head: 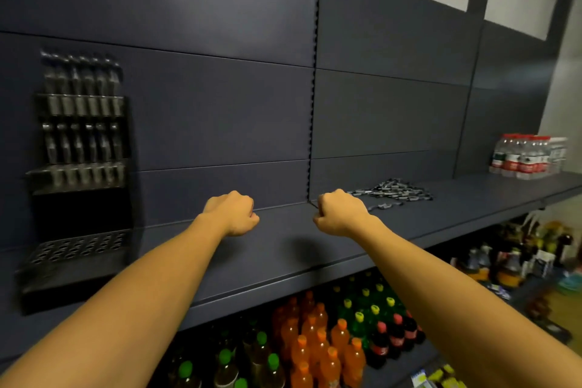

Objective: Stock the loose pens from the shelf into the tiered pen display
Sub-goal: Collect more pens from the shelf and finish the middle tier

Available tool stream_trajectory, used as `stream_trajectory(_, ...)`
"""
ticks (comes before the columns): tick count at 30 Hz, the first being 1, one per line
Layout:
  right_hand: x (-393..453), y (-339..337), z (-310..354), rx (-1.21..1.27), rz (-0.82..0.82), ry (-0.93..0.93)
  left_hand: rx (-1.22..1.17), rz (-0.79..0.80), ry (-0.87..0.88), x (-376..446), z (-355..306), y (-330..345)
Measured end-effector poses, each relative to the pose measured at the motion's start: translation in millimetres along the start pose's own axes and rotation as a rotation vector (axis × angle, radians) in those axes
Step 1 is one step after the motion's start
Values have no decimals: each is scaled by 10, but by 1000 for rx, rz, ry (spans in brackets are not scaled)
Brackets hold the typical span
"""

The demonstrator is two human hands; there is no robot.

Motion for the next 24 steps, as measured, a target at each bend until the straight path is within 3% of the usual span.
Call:
stream_trajectory(12,-71,96,-1879,-25,22,93,54,40,83,935,-1586,-35)
stream_trajectory(24,99,311,-3259,-10,48,193,80,92,130,1912,-2468,60)
Point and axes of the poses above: each hand's wrist, its own x-axis towards the middle knuckle, its own y-axis out of the palm, z = x × y, the point moved 5 cm from there along x, towards the middle knuckle, and after that the axes turned 13 degrees about z, right-handed, at the moved point
